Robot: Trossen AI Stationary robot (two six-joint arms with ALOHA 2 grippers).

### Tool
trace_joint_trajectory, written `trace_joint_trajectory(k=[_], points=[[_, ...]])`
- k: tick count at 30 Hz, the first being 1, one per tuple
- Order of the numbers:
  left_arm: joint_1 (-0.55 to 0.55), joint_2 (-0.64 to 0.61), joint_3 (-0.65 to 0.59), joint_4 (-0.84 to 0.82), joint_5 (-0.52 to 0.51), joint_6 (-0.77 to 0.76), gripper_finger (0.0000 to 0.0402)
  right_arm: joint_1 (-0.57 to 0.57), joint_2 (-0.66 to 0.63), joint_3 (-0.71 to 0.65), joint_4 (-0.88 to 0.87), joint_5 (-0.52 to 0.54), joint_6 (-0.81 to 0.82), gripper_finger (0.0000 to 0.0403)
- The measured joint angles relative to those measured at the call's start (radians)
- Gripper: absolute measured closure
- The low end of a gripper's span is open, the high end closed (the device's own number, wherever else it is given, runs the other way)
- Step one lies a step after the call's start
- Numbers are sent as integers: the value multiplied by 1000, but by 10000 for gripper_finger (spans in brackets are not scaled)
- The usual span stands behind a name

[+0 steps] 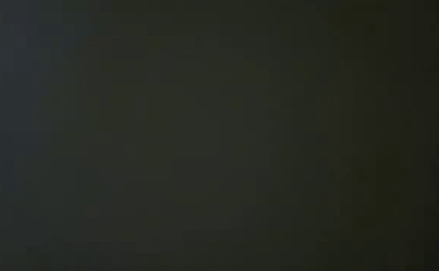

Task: Sort silverware
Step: Put the silver knife into the middle section of the white silverware tray, then put the silver spoon into the bottom section of the white silverware tray

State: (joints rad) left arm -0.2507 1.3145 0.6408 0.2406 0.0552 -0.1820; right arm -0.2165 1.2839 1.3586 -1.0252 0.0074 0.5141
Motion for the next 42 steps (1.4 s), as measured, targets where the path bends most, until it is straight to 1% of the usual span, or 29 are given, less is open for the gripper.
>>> trace_joint_trajectory(k=[6,14,16,25,30,34,39,42], points=[[-23,67,-5,142,8,83,401,0,0,0,-2,7,-2,288],[-26,167,0,212,-3,18,401,0,0,0,-6,11,-38,288],[-26,199,-3,257,-2,2,401,0,0,0,-15,11,-48,288],[-26,326,-2,394,-5,-4,401,0,1,0,-94,13,-49,288],[-26,378,-2,457,-28,-8,400,0,1,0,-109,45,-50,288],[-26,394,11,419,-80,-36,374,0,1,0,-115,45,-50,288],[-27,397,40,440,-81,-43,324,0,1,0,-146,45,-49,288],[-27,398,43,437,-81,-44,305,0,1,0,-171,45,-43,288]])
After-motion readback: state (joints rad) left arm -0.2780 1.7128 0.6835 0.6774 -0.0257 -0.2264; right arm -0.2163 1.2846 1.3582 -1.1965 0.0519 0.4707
